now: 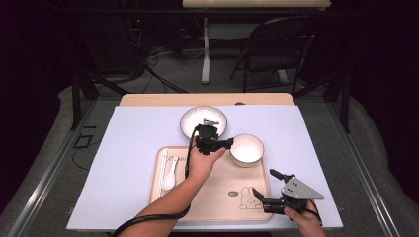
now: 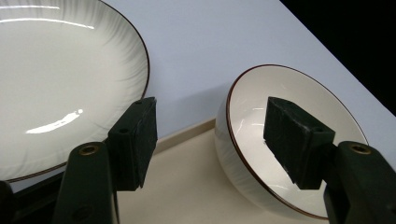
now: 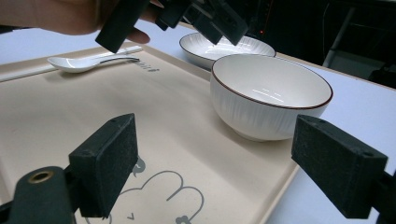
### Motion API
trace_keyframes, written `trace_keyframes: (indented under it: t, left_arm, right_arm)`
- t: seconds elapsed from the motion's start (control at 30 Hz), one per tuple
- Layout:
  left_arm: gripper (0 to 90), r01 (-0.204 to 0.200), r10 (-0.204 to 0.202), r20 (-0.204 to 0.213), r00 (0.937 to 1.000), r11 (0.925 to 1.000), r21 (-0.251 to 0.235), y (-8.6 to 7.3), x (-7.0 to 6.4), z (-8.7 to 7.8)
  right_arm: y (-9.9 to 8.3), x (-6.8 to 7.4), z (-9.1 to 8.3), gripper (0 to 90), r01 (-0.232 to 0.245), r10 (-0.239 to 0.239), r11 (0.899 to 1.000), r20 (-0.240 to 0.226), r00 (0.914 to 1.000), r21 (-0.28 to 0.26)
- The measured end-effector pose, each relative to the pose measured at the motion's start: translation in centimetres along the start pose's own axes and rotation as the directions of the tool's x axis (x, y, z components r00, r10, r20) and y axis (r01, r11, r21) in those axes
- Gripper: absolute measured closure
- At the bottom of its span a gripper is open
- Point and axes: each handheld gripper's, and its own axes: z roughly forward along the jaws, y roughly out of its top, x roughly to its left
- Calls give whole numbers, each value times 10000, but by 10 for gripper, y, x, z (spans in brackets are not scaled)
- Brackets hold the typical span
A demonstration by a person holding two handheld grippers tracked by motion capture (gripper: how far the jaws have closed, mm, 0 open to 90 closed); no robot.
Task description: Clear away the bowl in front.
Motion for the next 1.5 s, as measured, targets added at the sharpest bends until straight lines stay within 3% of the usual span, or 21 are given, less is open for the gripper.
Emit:
trace_keyframes:
  t: [0.17,0.43,0.67,0.77,1.07,1.23,1.33,1.5]
  left_arm:
    - [353,-227,222,-284,9994,9996,-185,4,10,-13]
    - [352,20,-50,-834,9965,9994,-359,5,38,-43]
    - [347,500,-560,-938,9940,9966,-651,13,61,-60]
    - [344,553,-645,-1251,9900,9956,-754,16,70,-61]
    - [344,667,-791,-1381,9873,9935,-924,33,93,-54]
    - [358,527,-690,-2034,9767,9950,-848,36,104,-45]
    - [368,814,-962,-2063,9737,9935,-792,36,112,-41]
    - [386,1014,-1141,-1941,9743,9921,-742,37,121,-34]
  right_arm:
    - [0,1,0,139,29,-29,10000,-32,10000,15]
    - [-2,-1,0,140,-9,8,9999,63,10000,107]
    - [-3,-1,-1,139,-104,101,9998,181,9998,142]
    - [-3,-1,-2,139,-88,86,9999,188,9998,124]
    - [-3,0,-4,139,-15,13,9999,199,9998,101]
    - [-2,0,-3,139,-25,23,9999,190,9998,104]
    - [-2,0,-3,139,2,-4,10000,194,9998,98]
    - [-2,0,-4,139,-43,41,10000,187,9998,88]
